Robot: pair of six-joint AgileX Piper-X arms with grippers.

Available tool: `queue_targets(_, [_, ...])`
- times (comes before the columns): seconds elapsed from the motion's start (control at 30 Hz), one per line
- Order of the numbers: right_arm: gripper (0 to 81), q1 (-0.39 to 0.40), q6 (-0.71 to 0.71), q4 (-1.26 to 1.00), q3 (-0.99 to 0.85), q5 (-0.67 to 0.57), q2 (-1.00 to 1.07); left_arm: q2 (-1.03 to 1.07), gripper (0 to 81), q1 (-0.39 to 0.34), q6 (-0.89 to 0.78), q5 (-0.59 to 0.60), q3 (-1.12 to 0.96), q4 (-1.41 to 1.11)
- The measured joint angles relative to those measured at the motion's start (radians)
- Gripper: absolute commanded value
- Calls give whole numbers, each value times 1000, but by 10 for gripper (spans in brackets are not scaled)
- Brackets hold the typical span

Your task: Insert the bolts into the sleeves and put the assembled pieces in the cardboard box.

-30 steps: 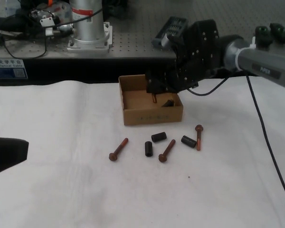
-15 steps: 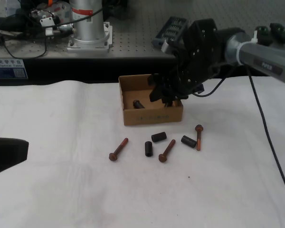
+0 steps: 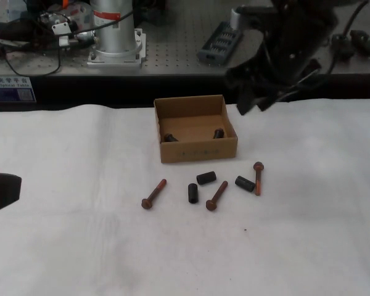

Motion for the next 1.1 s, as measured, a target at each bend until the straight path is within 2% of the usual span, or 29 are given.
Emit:
queue_targets(0.27, [323, 65, -4, -2, 390, 17, -325, 0, 389, 0, 0, -3, 0, 0])
queue_targets(0.5, [323, 139, 101, -74, 766, 19, -619, 0, 389, 0, 0, -3, 0, 0])
queue_targets(0.63, [323, 173, 167, -117, 920, 19, -799, 0, 389, 0, 0, -3, 0, 0])
queue_targets(0.83, [323, 181, 222, -185, 1060, 19, -973, 0, 389, 0, 0, -3, 0, 0])
queue_targets(1.1, [322, 181, 372, -299, 1086, 55, -973, 0, 389, 0, 0, -3, 0, 0])
